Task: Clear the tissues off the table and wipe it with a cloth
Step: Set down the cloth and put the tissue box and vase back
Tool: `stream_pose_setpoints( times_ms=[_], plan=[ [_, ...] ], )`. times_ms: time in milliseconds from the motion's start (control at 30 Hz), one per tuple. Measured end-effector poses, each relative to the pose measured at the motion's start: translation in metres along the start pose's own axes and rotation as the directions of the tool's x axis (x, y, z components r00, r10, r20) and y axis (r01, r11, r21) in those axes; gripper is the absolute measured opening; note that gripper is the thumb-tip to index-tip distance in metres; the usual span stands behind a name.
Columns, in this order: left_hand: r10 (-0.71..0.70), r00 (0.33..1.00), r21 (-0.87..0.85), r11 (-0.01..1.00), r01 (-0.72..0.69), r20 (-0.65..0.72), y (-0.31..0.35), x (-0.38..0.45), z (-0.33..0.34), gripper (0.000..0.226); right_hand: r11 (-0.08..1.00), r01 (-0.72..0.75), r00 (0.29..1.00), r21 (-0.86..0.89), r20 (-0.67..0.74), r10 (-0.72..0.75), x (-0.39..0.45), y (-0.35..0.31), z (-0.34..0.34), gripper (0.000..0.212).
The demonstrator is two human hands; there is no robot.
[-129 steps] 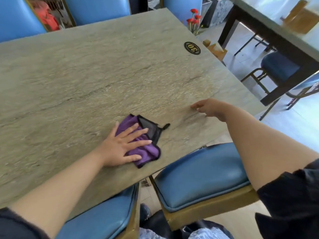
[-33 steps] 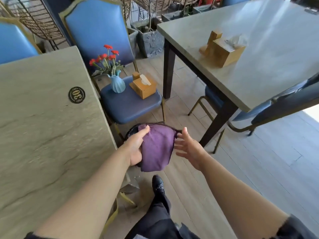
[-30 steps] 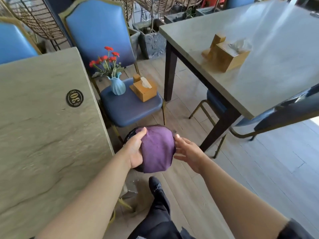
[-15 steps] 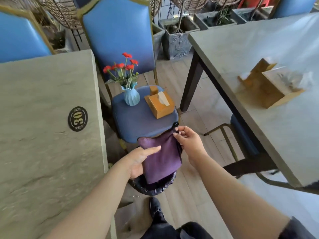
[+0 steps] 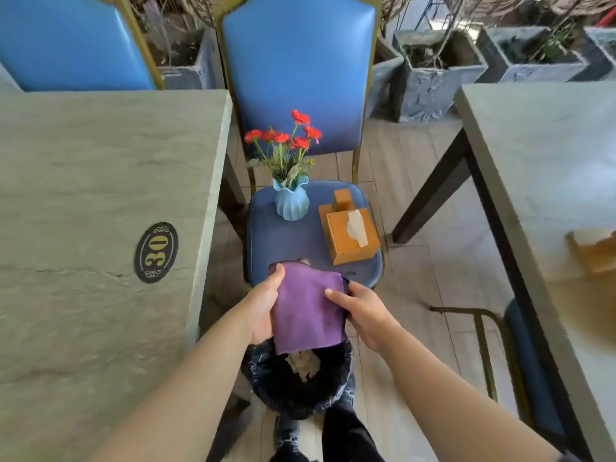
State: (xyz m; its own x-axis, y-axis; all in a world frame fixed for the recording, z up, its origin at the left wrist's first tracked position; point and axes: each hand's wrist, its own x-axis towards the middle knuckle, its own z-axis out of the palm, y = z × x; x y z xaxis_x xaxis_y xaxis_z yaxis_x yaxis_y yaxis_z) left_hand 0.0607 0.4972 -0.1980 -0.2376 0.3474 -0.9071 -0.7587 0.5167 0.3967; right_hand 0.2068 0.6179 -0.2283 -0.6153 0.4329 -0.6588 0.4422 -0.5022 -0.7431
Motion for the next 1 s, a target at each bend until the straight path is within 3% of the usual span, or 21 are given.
stream_pose_setpoints(
  times_ms=[167, 300, 433, 567, 700, 833, 900, 1000],
  plan=[
    [-0.029, 0.990, 0.163, 0.985, 0.051, -0.135, 0.027, 0.057, -0.005, 0.077, 0.987, 0.022, 0.999, -0.160, -0.036, -0.028, 0.066, -0.008, -0.001, 0.024],
    [0.170, 0.974, 0.276, 0.953, -0.123, -0.152, 0.050, 0.100, -0.009, 0.041, 0.933, 0.034, 0.985, -0.359, -0.145, -0.092, 0.124, -0.011, 0.005, 0.031],
    [0.334, 0.919, 0.284, 0.920, -0.270, -0.208, 0.065, 0.146, -0.018, 0.057, 0.859, 0.076, 0.982, -0.507, -0.112, -0.153, 0.177, -0.014, 0.013, 0.031],
    [0.458, 0.849, 0.399, 0.853, -0.336, -0.263, 0.061, 0.193, -0.031, 0.063, 0.778, 0.119, 0.979, -0.617, -0.058, -0.195, 0.212, -0.010, 0.027, 0.039],
    [0.447, 0.843, 0.443, 0.848, -0.293, -0.299, 0.051, 0.218, -0.041, 0.065, 0.741, 0.062, 0.989, -0.669, -0.057, -0.134, 0.223, 0.003, 0.039, 0.063],
    [0.413, 0.851, 0.423, 0.868, -0.260, -0.325, 0.050, 0.220, -0.046, 0.055, 0.705, 0.010, 0.989, -0.709, -0.097, -0.113, 0.219, 0.005, 0.040, 0.067],
    [0.411, 0.853, 0.433, 0.865, -0.253, -0.322, 0.056, 0.213, -0.044, 0.048, 0.670, 0.038, 0.989, -0.741, -0.069, -0.132, 0.210, 0.001, 0.041, 0.068],
    [0.472, 0.824, 0.496, 0.821, -0.282, -0.313, 0.067, 0.196, -0.032, 0.038, 0.723, 0.138, 0.977, -0.677, -0.029, -0.213, 0.185, -0.015, 0.036, 0.057]
  ],
)
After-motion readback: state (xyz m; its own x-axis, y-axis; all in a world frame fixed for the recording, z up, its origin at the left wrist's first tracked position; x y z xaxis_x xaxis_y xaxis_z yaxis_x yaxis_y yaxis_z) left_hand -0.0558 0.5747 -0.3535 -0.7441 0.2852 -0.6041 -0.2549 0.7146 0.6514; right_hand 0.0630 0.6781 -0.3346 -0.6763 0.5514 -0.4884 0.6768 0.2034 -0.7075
